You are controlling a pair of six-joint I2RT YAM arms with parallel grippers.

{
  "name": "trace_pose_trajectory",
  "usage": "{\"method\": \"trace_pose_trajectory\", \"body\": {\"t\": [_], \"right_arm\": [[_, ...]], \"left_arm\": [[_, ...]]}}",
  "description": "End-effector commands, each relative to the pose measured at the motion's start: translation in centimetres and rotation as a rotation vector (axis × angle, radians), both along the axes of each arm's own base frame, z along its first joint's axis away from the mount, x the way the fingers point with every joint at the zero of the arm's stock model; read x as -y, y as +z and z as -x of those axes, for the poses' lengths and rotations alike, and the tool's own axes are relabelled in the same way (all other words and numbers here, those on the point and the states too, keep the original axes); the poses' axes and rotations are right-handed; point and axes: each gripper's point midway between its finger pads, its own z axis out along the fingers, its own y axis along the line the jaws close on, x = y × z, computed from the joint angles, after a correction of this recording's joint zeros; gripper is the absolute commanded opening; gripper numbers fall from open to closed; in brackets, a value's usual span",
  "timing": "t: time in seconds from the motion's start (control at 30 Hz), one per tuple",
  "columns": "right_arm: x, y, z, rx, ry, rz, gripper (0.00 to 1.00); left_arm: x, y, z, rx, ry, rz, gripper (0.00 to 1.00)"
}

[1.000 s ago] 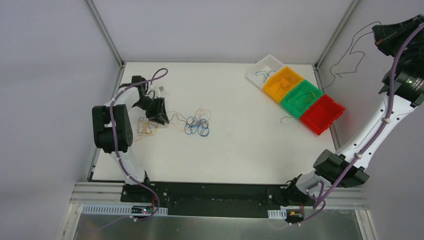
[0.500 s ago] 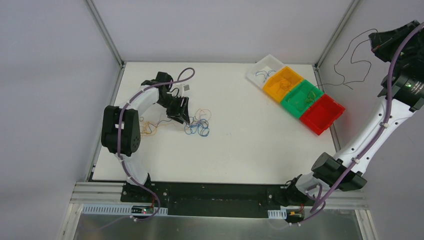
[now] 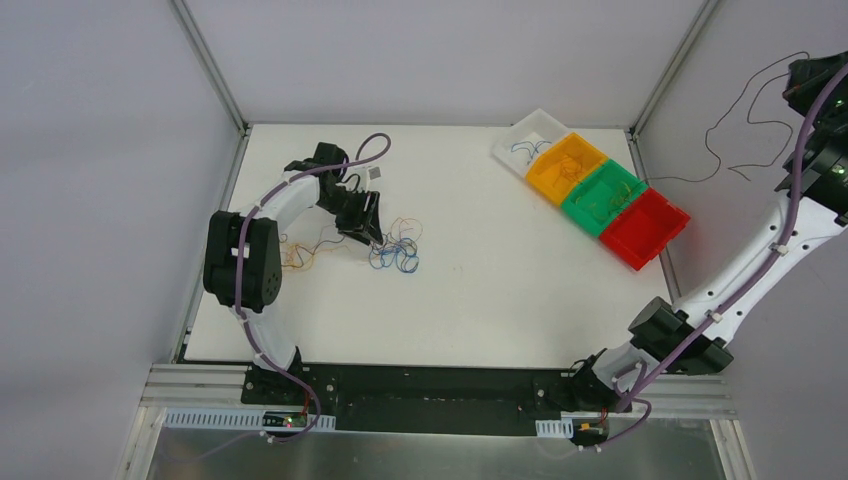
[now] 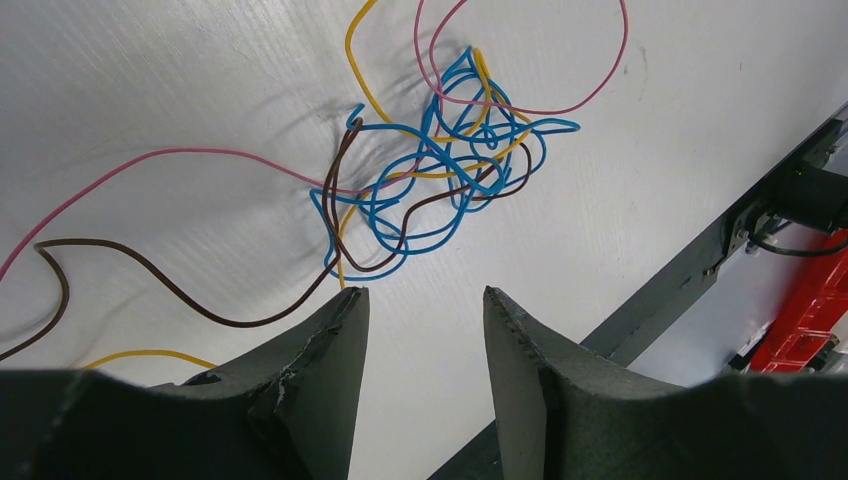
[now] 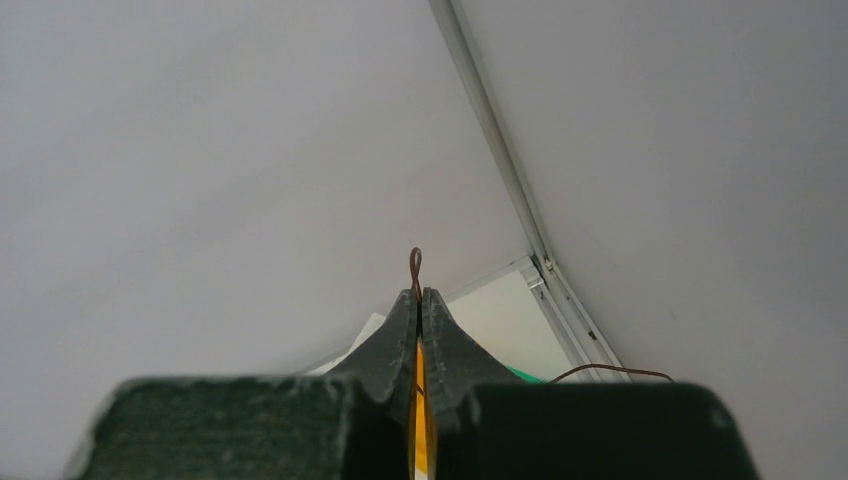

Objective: Untangle the cables

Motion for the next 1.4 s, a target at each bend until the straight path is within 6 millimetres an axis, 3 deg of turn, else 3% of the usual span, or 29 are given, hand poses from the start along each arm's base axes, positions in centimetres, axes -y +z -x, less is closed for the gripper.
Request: {"method": "trace_pose_trajectory", "body": {"t": [0.0, 0.17, 0.37, 0.8, 1.07, 1.23, 1.37], "right_arm": [[0.3, 5.0, 1.1, 0.132, -0.016, 0.048, 0.00], [0.8, 7.0, 1.8, 0.185, -0.050, 0.077, 0.00], [2.3, 5.5, 1.3, 0.149, -0.074, 0.073, 0.00], [4.4, -3.3, -2.0, -0.007, -0.002, -0.021, 0.00], [2.3, -9.1, -3.4, -0.110, 0.084, -0.079, 0.00], [1.5, -14.1, -3.3, -0.210, 0.083, -0.087, 0.00], [1.7, -16.5, -2.7, -0.253, 0.048, -0.049, 0.00]], "left_arm": [[0.3, -0.2, 0.0, -0.011, 0.012, 0.013, 0.47], [0.3, -0.8, 0.2, -0.018, 0.023, 0.014, 0.47], [0.2, -1.3, 0.4, -0.013, 0.026, 0.011, 0.47], [-0.4, -1.7, 1.5, -0.019, 0.033, -0.015, 0.47], [-0.6, -1.3, 1.5, -0.024, 0.036, -0.029, 0.47], [-0.6, -0.7, 1.2, -0.019, 0.018, -0.030, 0.47], [-0.5, -0.1, 1.2, -0.024, -0.004, -0.028, 0.47]]}}
